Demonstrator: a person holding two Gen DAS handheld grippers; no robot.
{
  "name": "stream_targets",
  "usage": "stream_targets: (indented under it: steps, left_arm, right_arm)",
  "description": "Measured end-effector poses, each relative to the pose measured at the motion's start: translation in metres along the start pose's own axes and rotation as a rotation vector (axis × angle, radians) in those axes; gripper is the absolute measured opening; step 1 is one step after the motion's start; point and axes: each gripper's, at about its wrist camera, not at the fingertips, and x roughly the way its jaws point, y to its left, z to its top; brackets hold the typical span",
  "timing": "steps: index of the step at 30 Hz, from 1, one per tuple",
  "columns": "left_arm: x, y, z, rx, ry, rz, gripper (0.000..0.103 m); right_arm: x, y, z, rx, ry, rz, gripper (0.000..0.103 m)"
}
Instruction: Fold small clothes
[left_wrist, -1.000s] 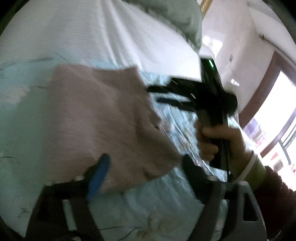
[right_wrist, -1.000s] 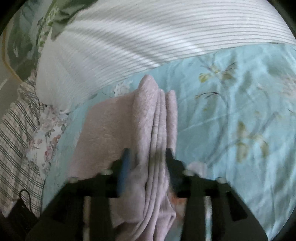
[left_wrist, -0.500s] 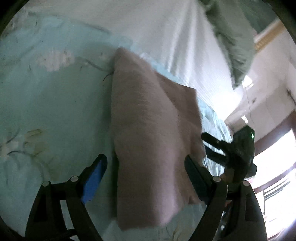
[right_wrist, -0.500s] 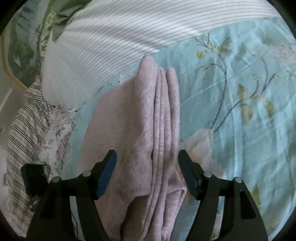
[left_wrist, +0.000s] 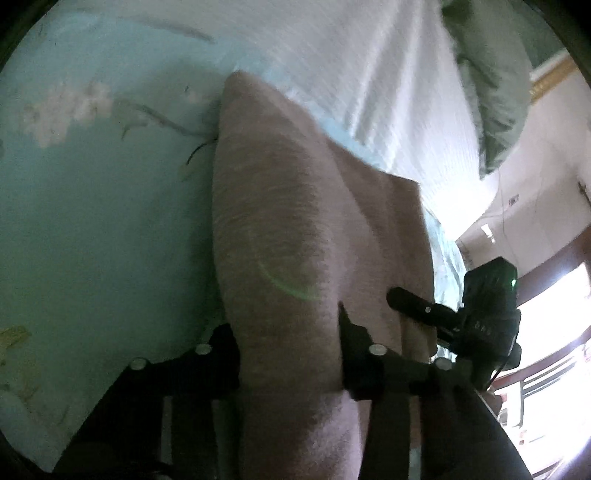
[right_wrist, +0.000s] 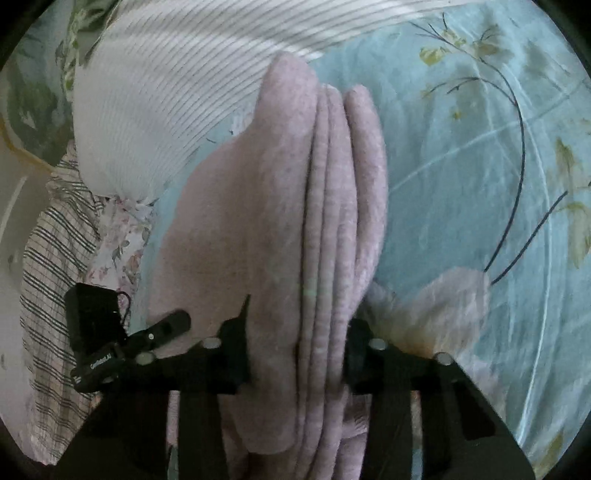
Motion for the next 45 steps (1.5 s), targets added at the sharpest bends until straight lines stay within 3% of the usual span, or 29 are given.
stream_targets:
  steps: [6,10,15,18,22,25,29,34,39,42,43,44,45]
  left_arm:
    - [-0.079,-0.028,-0.037,0.075,-0.076,-0.03,0.038]
    - [-0.13,-0.023,-0.088,0.083,-0.087,-0.028,0.038]
    - [-0.146,0.006,-0.139,0.052,-0.05,0.036,0.039]
    - [-0.134,0.023,-0.156,0.041,-0.019,0.098,0.044]
    - [-0.129,0.027,-0.159,0.051,-0.039,0.14,0.059]
    - [-0.128,0.02,-0.158,0.07,-0.039,0.177,0.062]
    - [-0.142,0.014,-0.154,0.087,-0.044,0.192,0.063]
    - [-0.179,0.0,-0.148,0.137,-0.147,0.23,0.059]
    - [-0.184,-0.017,-0.136,0.192,-0.185,0.202,0.057]
    - [-0.175,-0.022,-0.133,0.206,-0.17,0.18,0.055]
    - [-0.171,-0.023,-0.133,0.206,-0.161,0.166,0.054]
    - [-0.168,-0.024,-0.131,0.207,-0.152,0.154,0.053]
    - [-0.167,-0.026,-0.13,0.212,-0.144,0.14,0.051]
  right_arm:
    - [-0.039,0.047,-0.028,-0.063,-0.006,0.087,0.031]
    - [-0.055,0.074,-0.067,-0.117,0.009,0.161,0.031]
    - [-0.036,0.087,-0.122,-0.186,0.075,0.178,0.031]
    - [-0.017,0.079,-0.139,-0.173,0.105,0.132,0.031]
    - [-0.014,0.067,-0.142,-0.133,0.087,0.107,0.032]
    - [-0.012,0.075,-0.144,-0.165,0.074,0.049,0.035]
    - [-0.015,0.076,-0.145,-0.155,0.073,0.002,0.05]
    - [-0.039,0.076,-0.142,-0.151,0.025,-0.057,0.063]
    - [-0.062,0.091,-0.12,-0.163,-0.116,-0.06,0.063]
    - [-0.048,0.104,-0.108,-0.202,-0.127,-0.101,0.062]
    - [-0.039,0.107,-0.104,-0.21,-0.118,-0.133,0.055]
    - [-0.032,0.108,-0.101,-0.212,-0.101,-0.146,0.027]
    - [-0.022,0.11,-0.099,-0.21,-0.067,-0.151,0.009]
